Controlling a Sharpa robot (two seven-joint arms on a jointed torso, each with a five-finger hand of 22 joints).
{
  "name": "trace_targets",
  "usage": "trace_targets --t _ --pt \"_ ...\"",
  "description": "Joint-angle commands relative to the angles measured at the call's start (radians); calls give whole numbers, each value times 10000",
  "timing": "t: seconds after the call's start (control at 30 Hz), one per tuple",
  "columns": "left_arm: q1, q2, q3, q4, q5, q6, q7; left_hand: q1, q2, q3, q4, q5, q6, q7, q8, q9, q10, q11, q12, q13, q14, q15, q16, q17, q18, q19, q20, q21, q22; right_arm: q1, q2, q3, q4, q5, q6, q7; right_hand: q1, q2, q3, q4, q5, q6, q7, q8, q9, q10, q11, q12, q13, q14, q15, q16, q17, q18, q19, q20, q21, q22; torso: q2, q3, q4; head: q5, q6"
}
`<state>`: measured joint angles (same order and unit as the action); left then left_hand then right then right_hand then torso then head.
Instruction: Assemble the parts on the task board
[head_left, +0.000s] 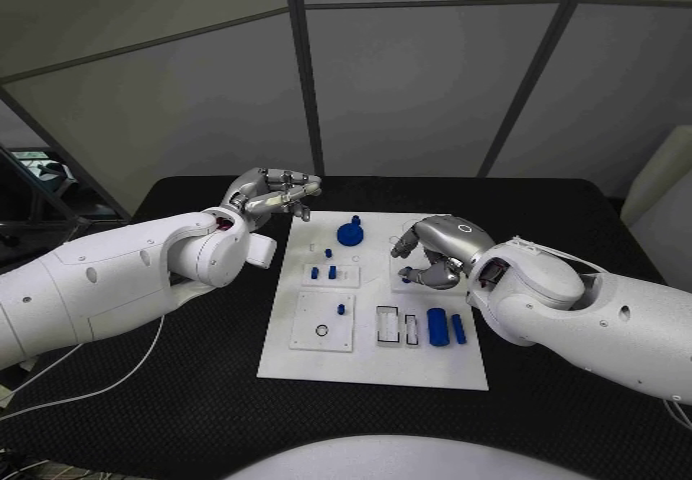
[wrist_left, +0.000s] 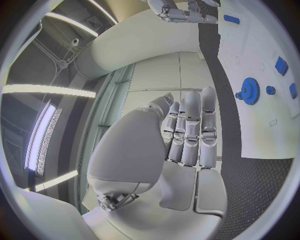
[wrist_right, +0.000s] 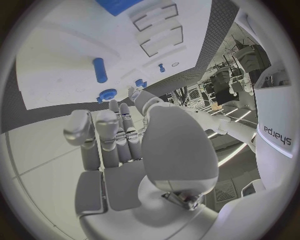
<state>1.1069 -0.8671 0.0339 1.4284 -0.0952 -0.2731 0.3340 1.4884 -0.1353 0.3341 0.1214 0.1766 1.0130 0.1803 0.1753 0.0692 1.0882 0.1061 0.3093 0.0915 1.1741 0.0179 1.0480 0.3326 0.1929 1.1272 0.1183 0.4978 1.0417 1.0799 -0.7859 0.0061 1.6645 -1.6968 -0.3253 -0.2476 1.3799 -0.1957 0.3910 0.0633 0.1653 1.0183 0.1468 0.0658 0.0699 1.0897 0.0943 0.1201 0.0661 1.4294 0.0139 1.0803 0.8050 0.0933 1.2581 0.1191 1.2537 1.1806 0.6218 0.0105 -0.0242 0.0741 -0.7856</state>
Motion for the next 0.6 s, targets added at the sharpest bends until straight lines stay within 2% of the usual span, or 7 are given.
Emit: trace_targets --t 0.03,0.27,0.43,0.6 --pt "10 18 8 -1 26 155 24 -69 -10 46 -11 14 -84 9 -3 -1 -80 -6 62 -10 -40 61 -46 -12 -131 -38 23 -47 15 31 15 20 -121 8 803 -130 37 -65 -82 -16 -61 -64 -30 -21 -13 -116 -3 43 -13 5 -53 -65 -55 113 -4 -20 -45 -27 15 10 30 -63 20" --pt "9 16 8 9 26 170 15 -69 -10 46 -11 14 -84 9 -3 -1 -80 -6 62 -10 -40 61 -46 -12 -131 -38 23 -47 15 37 175 31 -363 -3 1423 -86 49 -70 -116 -7 -72 -50 -33 -6 -7 -129 -6 68 -11 13 -55 -85 -89 116 -9 -22 -62 -45 13 5 30 -48 -19" --pt "8 2 8 16 26 173 6 -69 -10 46 -11 14 -84 9 -3 -1 -80 -6 62 -10 -40 61 -46 -12 -131 -38 23 -47 15 37 275 31 -512 -21 1781 -150 109 35 -113 43 -41 8 -17 16 7 -6 -34 202 2 73 -79 -55 -62 99 70 -38 -20 12 1 -1 20 -33 -45" --pt "8 -4 8 21 26 180 4 -69 -10 46 -11 14 -84 9 -3 -1 -80 -6 62 -10 -40 61 -46 -12 -131 -38 23 -47 15 37 328 30 -603 -70 1924 -226 203 163 -3 78 4 104 -2 46 25 132 -52 305 -3 123 -98 -21 -38 58 224 -58 107 163 3 0 23 -26 -45"
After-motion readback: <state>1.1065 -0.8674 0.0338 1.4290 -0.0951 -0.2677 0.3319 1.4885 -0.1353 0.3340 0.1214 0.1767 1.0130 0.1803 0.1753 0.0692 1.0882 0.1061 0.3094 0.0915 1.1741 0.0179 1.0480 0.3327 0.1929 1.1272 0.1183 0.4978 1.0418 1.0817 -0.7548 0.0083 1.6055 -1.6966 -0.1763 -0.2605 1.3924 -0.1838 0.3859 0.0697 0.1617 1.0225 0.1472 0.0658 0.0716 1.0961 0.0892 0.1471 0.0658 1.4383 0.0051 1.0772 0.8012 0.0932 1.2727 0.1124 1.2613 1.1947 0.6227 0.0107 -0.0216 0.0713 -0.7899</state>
